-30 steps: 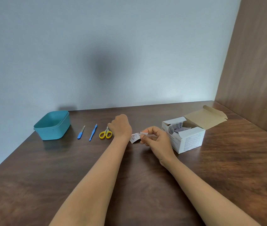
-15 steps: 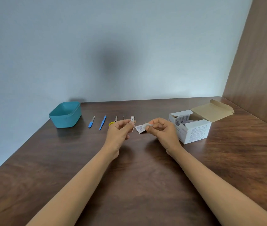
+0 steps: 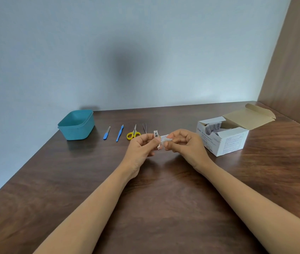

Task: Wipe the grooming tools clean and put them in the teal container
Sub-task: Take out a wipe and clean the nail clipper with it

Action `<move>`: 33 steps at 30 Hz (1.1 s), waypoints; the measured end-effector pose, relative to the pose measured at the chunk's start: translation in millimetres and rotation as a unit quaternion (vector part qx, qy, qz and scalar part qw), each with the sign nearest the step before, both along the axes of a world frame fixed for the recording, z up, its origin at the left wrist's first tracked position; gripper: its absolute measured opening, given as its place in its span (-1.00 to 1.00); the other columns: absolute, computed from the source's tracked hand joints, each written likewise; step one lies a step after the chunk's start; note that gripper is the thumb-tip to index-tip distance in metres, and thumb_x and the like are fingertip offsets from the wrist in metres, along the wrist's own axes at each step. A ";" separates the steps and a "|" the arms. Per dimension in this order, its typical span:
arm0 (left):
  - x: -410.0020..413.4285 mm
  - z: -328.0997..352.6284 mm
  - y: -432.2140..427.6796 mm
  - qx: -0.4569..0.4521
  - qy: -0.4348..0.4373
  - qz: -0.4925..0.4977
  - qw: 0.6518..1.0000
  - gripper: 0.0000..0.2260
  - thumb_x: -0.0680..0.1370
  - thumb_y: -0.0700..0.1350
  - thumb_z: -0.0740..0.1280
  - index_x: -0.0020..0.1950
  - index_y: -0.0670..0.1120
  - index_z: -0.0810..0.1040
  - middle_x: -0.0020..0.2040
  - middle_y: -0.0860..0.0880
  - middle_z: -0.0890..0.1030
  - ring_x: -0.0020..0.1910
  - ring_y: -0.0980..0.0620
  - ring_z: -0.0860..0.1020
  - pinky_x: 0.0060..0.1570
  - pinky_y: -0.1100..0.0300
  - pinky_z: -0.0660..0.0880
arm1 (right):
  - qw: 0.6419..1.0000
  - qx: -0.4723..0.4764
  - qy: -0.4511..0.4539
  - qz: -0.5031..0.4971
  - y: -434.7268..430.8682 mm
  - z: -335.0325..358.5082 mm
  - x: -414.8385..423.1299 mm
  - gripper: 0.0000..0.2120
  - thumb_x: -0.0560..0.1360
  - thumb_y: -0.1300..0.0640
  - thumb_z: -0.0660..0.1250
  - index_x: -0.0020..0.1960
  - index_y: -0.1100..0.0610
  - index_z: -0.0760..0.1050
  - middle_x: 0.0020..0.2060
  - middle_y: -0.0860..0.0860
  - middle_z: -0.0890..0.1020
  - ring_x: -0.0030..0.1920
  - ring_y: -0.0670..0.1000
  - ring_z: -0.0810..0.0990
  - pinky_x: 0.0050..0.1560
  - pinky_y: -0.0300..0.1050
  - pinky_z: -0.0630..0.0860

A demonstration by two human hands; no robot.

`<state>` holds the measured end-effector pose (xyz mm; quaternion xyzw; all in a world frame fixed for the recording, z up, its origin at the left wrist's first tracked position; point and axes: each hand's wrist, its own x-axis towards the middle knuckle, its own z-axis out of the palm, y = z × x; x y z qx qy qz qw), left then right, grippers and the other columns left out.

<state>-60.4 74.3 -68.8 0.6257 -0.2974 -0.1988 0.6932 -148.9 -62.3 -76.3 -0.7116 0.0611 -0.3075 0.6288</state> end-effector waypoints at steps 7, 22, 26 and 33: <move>2.7 -4.2 -0.8 0.020 -0.016 0.004 1.000 -0.87 0.51 -0.18 0.39 0.03 -0.19 0.60 -0.24 0.01 0.64 -0.31 0.23 0.55 -0.38 0.38 0.39 | 1.000 -0.007 0.000 0.010 5.7 -0.9 -1.4 -0.83 0.32 0.38 0.50 -0.12 0.28 0.58 -0.38 0.15 0.67 -0.35 -0.05 0.62 -0.26 -0.26 0.52; -6.2 -3.4 -3.5 0.060 -0.077 -0.009 0.995 -0.88 0.43 -0.24 0.48 -0.18 -0.11 0.56 -0.37 -0.05 0.63 -0.39 0.10 0.59 -0.44 0.43 0.38 | 0.973 0.230 -0.025 -0.021 -1.2 8.1 -2.2 -0.94 0.45 0.31 0.39 -0.09 0.21 0.55 -0.37 -0.03 0.66 -0.36 -0.14 0.56 -0.31 -0.33 0.48; -7.2 -4.8 -4.6 0.091 -0.132 0.015 0.987 -0.85 0.43 -0.21 0.49 -0.21 -0.07 0.54 -0.35 -0.07 0.63 -0.40 0.09 0.60 -0.45 0.41 0.39 | 0.945 0.326 -0.017 -0.023 4.5 7.9 -0.8 -0.92 0.43 0.29 0.41 -0.07 0.22 0.56 -0.35 -0.02 0.68 -0.36 -0.15 0.60 -0.34 -0.36 0.48; -9.1 -5.1 -5.0 0.101 -0.192 0.069 0.974 -0.90 0.44 -0.17 0.48 -0.17 -0.13 0.58 -0.33 -0.05 0.66 -0.37 0.09 0.65 -0.37 0.40 0.45 | 0.957 0.290 0.031 -0.006 13.7 9.2 -2.3 -0.95 0.44 0.28 0.41 -0.10 0.21 0.60 -0.34 0.01 0.69 -0.33 -0.13 0.63 -0.30 -0.35 0.51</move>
